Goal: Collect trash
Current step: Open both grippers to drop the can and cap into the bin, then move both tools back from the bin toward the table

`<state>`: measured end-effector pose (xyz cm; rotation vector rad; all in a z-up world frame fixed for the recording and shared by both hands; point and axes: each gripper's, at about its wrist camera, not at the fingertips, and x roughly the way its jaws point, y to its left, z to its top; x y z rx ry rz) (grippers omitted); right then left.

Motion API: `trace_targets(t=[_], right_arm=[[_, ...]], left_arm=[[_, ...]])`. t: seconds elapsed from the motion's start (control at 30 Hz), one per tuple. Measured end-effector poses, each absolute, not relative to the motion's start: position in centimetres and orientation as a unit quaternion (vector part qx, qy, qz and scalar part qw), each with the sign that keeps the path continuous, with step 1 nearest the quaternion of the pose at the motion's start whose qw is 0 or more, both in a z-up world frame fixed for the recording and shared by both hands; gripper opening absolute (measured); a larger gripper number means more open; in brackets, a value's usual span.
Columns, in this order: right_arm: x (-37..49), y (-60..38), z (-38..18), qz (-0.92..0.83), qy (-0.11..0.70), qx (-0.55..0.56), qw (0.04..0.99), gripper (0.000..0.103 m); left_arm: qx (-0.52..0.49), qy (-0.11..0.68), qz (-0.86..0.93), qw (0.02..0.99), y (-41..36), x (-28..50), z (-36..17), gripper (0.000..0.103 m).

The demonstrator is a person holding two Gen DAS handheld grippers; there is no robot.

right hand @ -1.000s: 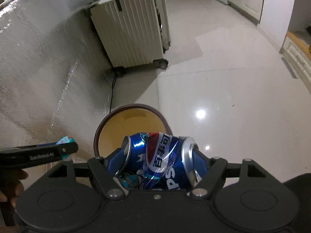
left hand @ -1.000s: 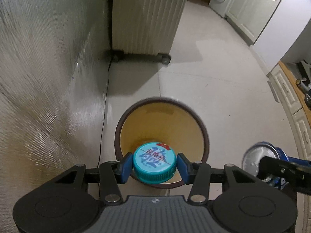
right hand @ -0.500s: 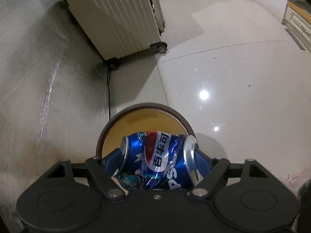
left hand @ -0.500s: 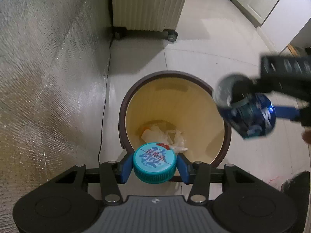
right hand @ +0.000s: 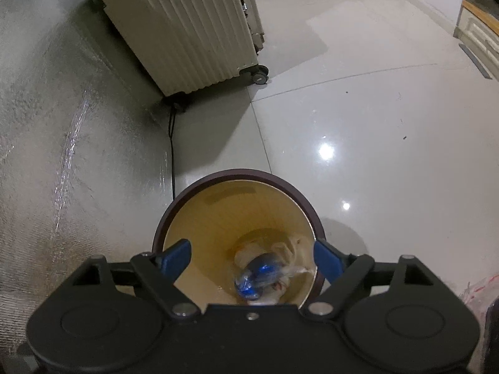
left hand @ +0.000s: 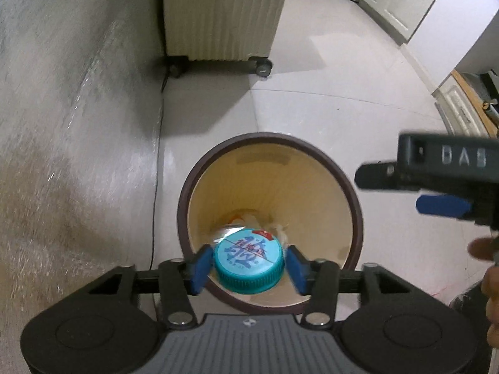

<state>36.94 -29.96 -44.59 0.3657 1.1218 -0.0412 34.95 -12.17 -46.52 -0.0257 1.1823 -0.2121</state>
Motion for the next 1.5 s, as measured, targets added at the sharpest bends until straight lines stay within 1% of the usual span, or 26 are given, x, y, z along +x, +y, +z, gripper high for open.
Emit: trace_targets(t=[0.03,0.07,0.17,0.43,0.7,0.8,0.87,1.03,1.5], right_arm=[[36.8,-30.1,-44.6,-0.019,0.53,0.174,0.83,0.086],[36.7,-30.3,-44.6,-0.019,0.532,0.175,0.828,0.086],[36.5,-30.6,-44.5,-0.019,0.536,0.17,0.827,0.086],[35.7,-31.0,-44.5,-0.007,0.548,0.164,0.82,0.086],[34.7,-31.0,-44.3,0.003,0.56,0.146,0.816,0.089],[34.2,-31.0,-44.0,0.006,0.557,0.138,0.819,0.093],[33.9,-31.2,-43.5,0.007,0.553,0.137,0.822,0.098],[33.1,-31.7,-42.6,0.005,0.544,0.136,0.828,0.103],[29.8,-31.9,-39.6,0.006,0.532,0.099,0.841,0.103]], left_arm=[[-0.013,0.556,-0.1,0.825,-12.2,35.0,-46.5,0.083],[-0.012,0.555,-0.099,0.826,-12.2,35.0,-46.4,0.083],[-0.009,0.563,-0.091,0.821,-12.0,34.8,-46.6,0.084],[0.003,0.58,-0.083,0.811,-11.7,33.6,-47.0,0.089],[0.001,0.585,-0.069,0.808,-10.9,32.8,-45.5,0.094],[0.001,0.583,-0.064,0.81,-10.6,32.6,-44.7,0.097],[0.002,0.582,-0.06,0.811,-10.4,32.3,-44.1,0.098],[0.002,0.578,-0.046,0.815,-9.9,31.8,-42.5,0.103],[0.014,0.57,-0.029,0.821,-9.3,29.6,-38.7,0.103]])
